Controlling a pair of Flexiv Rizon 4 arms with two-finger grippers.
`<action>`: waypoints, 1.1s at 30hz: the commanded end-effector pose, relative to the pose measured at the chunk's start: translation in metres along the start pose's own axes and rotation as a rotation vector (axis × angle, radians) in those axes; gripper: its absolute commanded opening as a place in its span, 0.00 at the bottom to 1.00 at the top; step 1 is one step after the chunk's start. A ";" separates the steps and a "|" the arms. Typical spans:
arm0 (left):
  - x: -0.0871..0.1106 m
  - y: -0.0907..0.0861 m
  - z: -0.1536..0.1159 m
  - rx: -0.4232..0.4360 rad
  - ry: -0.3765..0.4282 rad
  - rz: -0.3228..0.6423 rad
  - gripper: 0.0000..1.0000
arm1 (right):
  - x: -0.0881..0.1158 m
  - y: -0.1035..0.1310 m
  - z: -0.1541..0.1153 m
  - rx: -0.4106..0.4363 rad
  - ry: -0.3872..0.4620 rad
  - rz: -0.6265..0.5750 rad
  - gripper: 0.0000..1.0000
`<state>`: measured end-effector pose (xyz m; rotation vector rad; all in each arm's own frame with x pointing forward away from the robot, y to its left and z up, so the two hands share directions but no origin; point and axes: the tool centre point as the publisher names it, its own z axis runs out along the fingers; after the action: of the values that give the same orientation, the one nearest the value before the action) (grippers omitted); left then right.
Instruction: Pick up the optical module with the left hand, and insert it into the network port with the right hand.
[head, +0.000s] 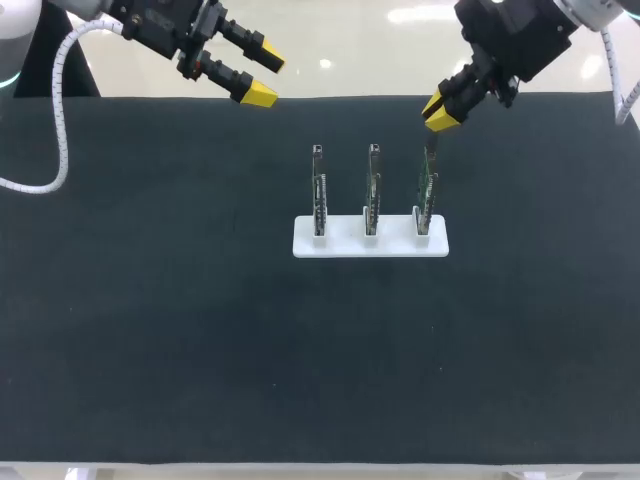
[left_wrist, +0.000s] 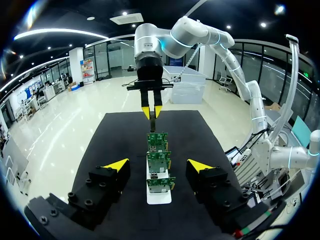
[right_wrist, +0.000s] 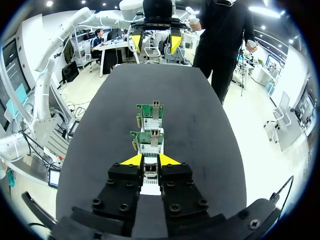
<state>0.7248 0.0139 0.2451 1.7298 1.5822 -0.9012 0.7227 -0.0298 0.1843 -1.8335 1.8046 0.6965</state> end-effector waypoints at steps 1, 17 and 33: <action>-0.001 0.001 0.000 0.002 0.004 -0.001 1.00 | 0.002 0.000 0.003 0.006 -0.005 -0.002 0.00; -0.001 0.001 0.000 0.002 0.004 -0.001 1.00 | 0.005 -0.001 0.005 0.012 -0.014 -0.009 0.00; -0.001 0.001 0.000 0.002 0.004 -0.001 1.00 | 0.003 0.001 0.000 0.005 -0.005 -0.005 0.00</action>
<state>0.7248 0.0138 0.2451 1.7298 1.5822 -0.9012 0.7215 -0.0325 0.1830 -1.8324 1.7957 0.6955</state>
